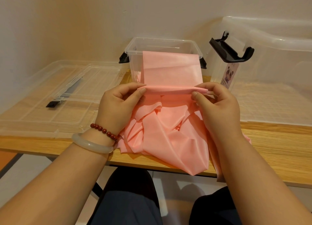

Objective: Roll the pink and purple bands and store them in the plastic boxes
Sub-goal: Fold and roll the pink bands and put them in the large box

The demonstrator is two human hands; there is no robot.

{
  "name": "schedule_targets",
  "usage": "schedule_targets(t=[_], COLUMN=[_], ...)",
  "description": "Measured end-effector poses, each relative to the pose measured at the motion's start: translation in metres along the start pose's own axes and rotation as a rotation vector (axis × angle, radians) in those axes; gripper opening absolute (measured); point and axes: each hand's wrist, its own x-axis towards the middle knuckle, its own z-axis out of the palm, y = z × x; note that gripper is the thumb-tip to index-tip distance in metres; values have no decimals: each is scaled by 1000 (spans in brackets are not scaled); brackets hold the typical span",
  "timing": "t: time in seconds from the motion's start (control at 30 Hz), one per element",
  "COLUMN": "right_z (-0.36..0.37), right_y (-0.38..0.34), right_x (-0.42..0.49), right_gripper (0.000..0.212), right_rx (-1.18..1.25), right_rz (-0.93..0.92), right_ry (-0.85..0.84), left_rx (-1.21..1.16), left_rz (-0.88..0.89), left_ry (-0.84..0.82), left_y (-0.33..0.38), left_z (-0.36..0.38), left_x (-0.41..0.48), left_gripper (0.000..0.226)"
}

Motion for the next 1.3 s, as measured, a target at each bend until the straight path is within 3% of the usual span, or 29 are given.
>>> schedule_targets(t=[0.13,0.5,0.77,0.87,1.07,1.2,1.3], right_z=[1,0,0,0,1,1,1], right_y=[3,-3,-5,-5,-2,0,-1], right_x=[1,-3,-4,-3,-3,-1,-1], right_gripper=[5,6,8,8,14,20,14], right_rx=[17,59,136,179,193,138,126], right_rz=[-33,-15,6,10,29,36,61], right_ry=[25,29,1,-20,-23,-10,10], left_rx=[88,47,-106,-106,-109,-83,-77], left_rz=[76,46,-87,-116,-142,-71,-27], left_ry=[-6,-57,-217,-262,-202,-133,-165], left_y=[-3,0,-1,-3,-2,1,1], left_z=[-2,-1,1,0,-1,-2,-2], left_x=[2,1,4,5,2,1,1], left_gripper=[13,19,25,38,40,19,28])
